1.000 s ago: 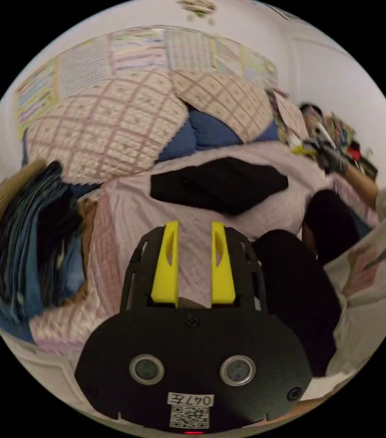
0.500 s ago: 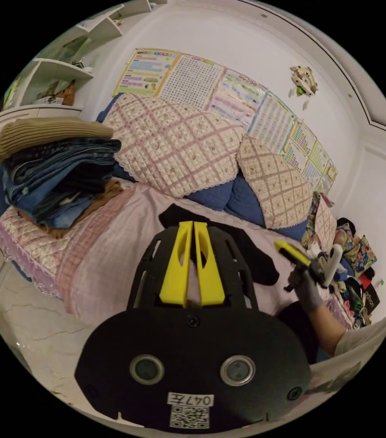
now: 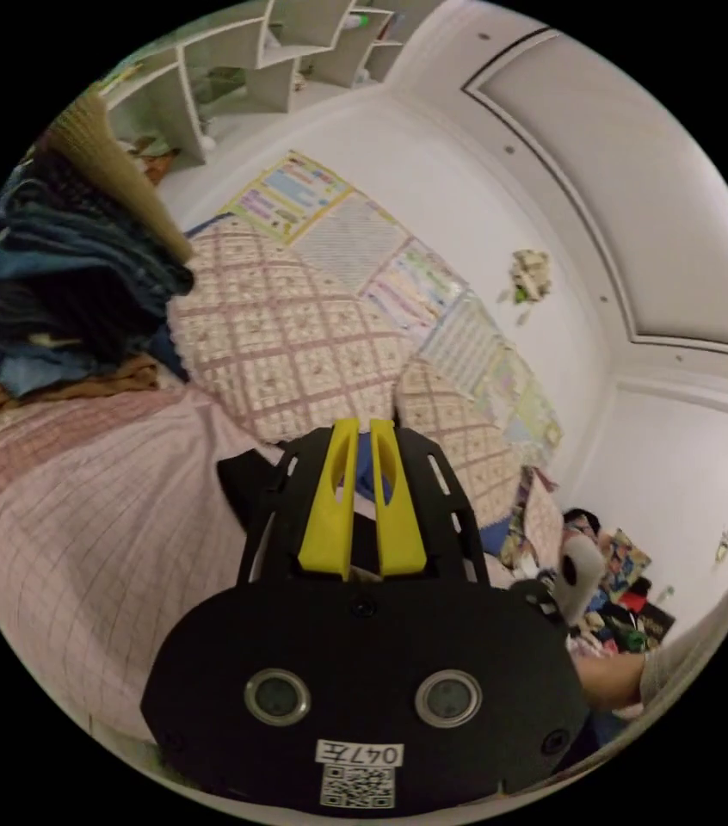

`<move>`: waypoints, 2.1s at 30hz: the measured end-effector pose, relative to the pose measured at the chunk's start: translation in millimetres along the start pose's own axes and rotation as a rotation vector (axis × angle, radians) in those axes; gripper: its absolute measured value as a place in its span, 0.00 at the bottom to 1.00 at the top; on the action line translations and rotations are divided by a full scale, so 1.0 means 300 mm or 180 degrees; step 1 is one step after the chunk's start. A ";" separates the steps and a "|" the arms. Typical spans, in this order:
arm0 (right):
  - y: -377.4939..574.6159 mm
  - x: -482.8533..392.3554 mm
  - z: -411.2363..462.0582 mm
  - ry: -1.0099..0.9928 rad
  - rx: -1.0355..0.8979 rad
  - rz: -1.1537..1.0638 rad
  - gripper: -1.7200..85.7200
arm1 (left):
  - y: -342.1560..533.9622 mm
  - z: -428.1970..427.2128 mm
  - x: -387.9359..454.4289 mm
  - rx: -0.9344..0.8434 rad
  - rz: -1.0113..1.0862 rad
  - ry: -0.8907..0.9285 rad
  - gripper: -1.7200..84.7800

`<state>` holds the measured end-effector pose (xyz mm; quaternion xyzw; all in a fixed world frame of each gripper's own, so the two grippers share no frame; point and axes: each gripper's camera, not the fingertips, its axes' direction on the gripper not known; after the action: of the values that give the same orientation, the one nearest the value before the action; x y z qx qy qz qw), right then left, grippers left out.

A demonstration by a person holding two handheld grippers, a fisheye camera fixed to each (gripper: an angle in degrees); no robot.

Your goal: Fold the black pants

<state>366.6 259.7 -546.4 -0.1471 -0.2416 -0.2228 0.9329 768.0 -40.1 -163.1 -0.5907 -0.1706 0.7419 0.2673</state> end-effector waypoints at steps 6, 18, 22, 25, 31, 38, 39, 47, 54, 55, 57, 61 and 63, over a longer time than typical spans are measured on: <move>0.045 0.044 0.043 0.0220 -0.0278 -0.0087 0.03 | 0.106 0.002 0.057 -0.0095 0.0116 -0.0365 0.01; 0.900 0.927 -0.789 0.0914 0.1208 0.2944 0.01 | 0.419 0.153 0.104 -0.0342 0.0002 -0.0494 0.01; 1.369 1.048 -0.985 0.1313 0.1407 0.4127 0.01 | 0.554 0.272 0.137 -0.0520 -0.0017 -0.0536 0.01; 1.679 1.064 -1.069 0.1545 0.1254 0.4817 0.01 | 0.651 0.380 0.170 -0.0727 0.0025 -0.0609 0.01; 2.039 1.139 -1.087 0.1225 0.0388 0.5063 0.01 | 0.854 0.670 0.263 -0.1445 0.0284 -0.0834 0.06; 2.167 1.251 -1.176 0.1141 0.0206 0.4820 0.01 | 1.043 1.294 0.477 -0.2634 0.1379 -0.1207 0.10; 2.187 1.265 -1.194 0.1120 0.0230 0.4819 0.01 | 1.082 1.409 0.485 -0.2672 0.1433 -0.1252 0.10; 2.314 1.315 -1.302 0.0956 0.0533 0.4843 0.01 | 1.505 1.942 0.447 -0.3212 0.1810 -0.2088 0.16; 2.348 1.353 -1.385 0.0937 0.0578 0.4808 0.01 | 1.339 1.688 0.256 -0.2624 0.1021 -0.1923 0.02; 2.350 1.353 -1.392 0.0941 0.0595 0.4811 0.01 | 1.259 1.564 0.231 -0.2341 0.0925 -0.1821 0.01; 2.347 1.355 -1.421 0.0980 0.0645 0.4802 0.01 | 1.125 1.337 0.169 -0.1938 0.0711 -0.1708 0.01; 2.323 1.361 -1.457 0.1080 0.0630 0.4759 0.01 | 0.921 0.761 -0.123 -0.1377 -0.0093 -0.1651 0.01; 2.308 1.366 -1.474 0.1126 0.0613 0.4770 0.01 | 0.943 0.578 -0.275 -0.1383 -0.0470 -0.1632 0.01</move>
<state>1195.4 543.3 -821.7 -0.1517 0.0566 0.4694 0.8680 558.2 -304.7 -217.1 -0.4143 -0.4285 0.7912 0.1367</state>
